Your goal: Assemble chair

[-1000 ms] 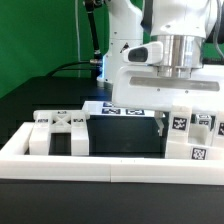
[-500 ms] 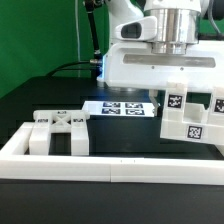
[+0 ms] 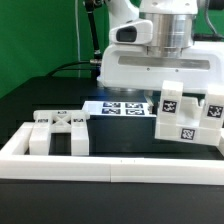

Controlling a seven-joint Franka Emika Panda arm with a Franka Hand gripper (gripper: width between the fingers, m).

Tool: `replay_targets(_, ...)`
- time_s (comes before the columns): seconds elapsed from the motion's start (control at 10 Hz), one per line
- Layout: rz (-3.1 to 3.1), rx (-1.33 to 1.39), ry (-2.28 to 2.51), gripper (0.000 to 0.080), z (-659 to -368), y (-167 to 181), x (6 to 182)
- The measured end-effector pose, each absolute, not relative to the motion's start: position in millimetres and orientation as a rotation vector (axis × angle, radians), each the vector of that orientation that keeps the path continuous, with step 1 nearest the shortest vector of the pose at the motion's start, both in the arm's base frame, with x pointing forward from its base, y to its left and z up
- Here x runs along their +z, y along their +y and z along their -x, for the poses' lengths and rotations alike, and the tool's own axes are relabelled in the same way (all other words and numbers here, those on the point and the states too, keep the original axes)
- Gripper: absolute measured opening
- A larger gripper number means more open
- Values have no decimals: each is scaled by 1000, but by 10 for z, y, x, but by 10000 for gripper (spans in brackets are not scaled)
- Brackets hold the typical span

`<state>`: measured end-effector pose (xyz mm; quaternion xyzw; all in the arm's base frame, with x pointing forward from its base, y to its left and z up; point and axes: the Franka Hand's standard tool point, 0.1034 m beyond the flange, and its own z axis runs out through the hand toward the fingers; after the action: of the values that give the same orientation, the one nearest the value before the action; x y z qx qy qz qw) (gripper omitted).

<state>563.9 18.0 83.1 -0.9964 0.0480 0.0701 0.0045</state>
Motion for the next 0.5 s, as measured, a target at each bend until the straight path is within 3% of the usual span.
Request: replay_targets(0.5,3032,710,106,35,-5498,130,786)
